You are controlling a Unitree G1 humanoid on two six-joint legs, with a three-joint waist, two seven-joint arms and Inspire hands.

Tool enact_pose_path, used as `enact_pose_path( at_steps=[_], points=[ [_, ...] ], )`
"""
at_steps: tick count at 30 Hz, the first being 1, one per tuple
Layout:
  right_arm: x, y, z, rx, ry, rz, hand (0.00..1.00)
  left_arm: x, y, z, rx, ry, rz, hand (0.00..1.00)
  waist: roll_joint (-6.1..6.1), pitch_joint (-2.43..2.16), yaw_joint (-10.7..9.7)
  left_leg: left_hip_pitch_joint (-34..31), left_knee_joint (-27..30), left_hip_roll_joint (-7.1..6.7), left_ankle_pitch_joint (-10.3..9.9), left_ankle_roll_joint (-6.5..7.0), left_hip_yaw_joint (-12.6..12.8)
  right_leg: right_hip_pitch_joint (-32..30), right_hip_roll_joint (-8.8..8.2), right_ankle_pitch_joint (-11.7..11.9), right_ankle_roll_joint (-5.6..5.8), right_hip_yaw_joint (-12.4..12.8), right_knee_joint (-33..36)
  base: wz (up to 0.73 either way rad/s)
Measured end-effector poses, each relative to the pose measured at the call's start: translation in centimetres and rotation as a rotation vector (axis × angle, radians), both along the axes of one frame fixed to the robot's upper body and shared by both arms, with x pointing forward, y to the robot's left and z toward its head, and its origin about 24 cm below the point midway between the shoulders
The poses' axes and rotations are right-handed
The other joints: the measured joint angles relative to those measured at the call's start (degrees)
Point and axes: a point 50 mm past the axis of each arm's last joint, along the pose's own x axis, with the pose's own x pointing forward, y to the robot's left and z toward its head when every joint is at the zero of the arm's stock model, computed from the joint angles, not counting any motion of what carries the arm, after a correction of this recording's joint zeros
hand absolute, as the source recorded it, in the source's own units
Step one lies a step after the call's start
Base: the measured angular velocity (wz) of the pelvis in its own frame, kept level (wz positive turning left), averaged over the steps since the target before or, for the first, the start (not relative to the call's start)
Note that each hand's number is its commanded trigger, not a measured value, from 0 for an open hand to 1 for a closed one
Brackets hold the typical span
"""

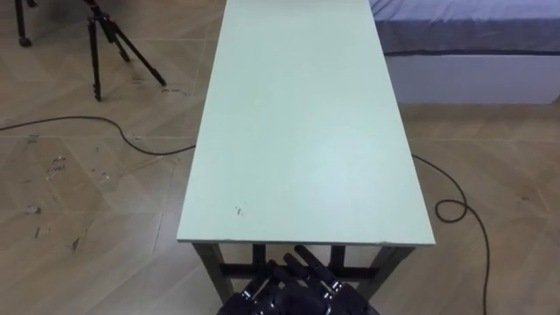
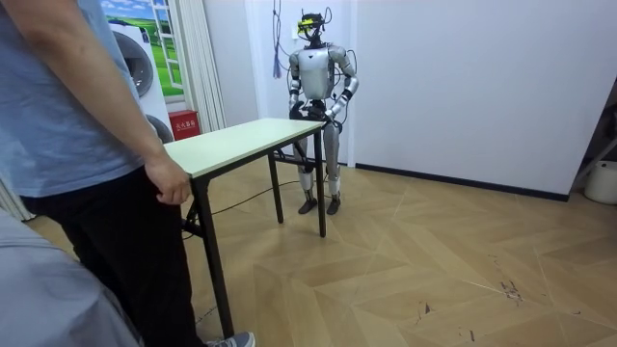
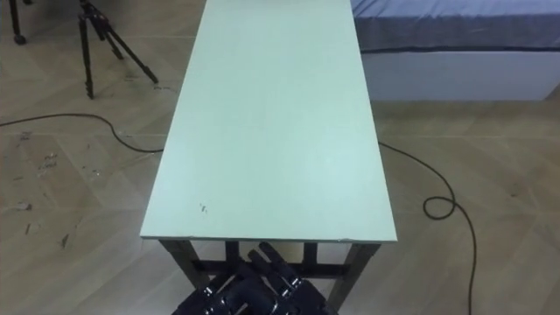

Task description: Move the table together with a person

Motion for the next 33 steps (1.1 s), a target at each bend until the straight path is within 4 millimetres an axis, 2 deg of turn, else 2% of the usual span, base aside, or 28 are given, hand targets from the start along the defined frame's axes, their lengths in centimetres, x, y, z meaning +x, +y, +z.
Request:
enact_pose_path(
  at_steps=[10,14,16,20,28,30,33],
  points=[
    [0.7,-0.3,0.6,-0.007,-0.014,0.027,0.00,1.1,0.9,0.7,-0.036,-0.011,0.012,0.00,-0.83,0.50,-0.08,0.18,-0.04,-0.07,-0.01,-0.01,0.11,0.22,-0.04,0.00,0.00,0.68,0.56,0.00],
    [1.7,-0.7,0.8,-0.045,-0.035,0.054,0.00,2.9,1.7,1.1,0.013,-0.044,0.002,0.00,-1.26,0.85,-0.50,-0.37,0.33,-0.18,-0.01,0.00,-0.17,-0.01,-0.08,0.00,0.00,0.48,0.67,0.02],
    [2.2,-0.9,0.9,-0.057,-0.031,0.050,0.00,4.3,2.1,1.6,0.023,-0.068,0.014,0.00,-1.18,0.87,-0.33,-0.20,0.31,-0.18,-0.01,0.01,-0.15,0.03,-0.09,0.00,-0.01,0.54,0.74,0.00],
    [2.5,-0.8,0.9,-0.050,-0.020,0.053,0.00,4.7,2.5,1.7,0.015,-0.054,0.045,0.00,-0.81,0.95,-0.30,0.32,0.35,-0.12,0.01,0.00,-0.02,0.18,-0.05,0.00,-0.01,0.80,0.94,-0.03],
    [4.2,-0.9,0.4,-0.051,0.043,-0.001,0.00,7.5,3.1,1.3,0.047,-0.009,0.129,0.00,-0.65,1.06,0.15,0.67,0.18,-0.12,0.02,0.01,-0.09,0.78,-0.08,0.01,-0.01,0.37,0.82,0.01],
    [4.8,-1.0,0.2,-0.062,0.064,-0.016,0.00,8.1,3.2,1.1,0.055,0.012,0.151,0.00,-0.37,1.34,0.01,1.32,-0.03,-0.10,0.01,0.00,-0.34,1.81,-0.02,0.02,-0.02,-0.03,0.03,0.07],
    [5.2,-1.2,0.2,-0.068,0.073,-0.028,0.00,8.2,3.0,1.1,0.052,0.031,0.154,0.00,-0.36,1.38,0.09,1.35,-0.05,-0.04,0.02,-0.01,-0.52,1.83,-0.01,0.01,-0.02,-0.13,0.01,0.03]
  ],
)
